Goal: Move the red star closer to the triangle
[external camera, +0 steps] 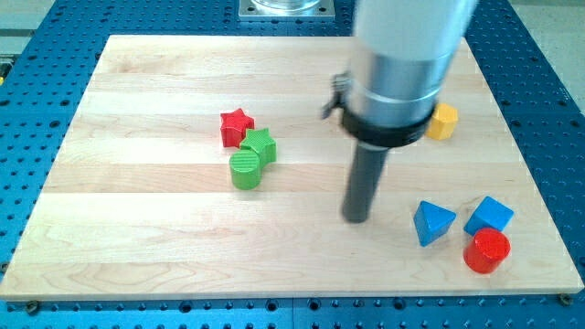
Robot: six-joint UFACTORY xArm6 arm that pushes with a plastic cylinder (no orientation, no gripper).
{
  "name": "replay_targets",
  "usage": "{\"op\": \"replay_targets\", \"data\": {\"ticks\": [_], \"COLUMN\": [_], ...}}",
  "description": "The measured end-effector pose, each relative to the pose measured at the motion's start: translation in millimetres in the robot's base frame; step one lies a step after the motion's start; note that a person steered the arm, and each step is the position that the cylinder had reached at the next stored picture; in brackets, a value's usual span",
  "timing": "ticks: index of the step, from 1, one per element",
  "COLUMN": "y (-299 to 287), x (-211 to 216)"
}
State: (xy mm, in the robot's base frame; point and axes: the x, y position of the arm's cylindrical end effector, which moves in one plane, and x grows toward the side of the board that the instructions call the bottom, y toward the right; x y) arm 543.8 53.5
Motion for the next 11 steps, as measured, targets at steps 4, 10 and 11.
{"op": "replay_targets", "data": {"ticks": [4,10,11], "y": [-190,64,67], "x": [-104,-74,-71]}}
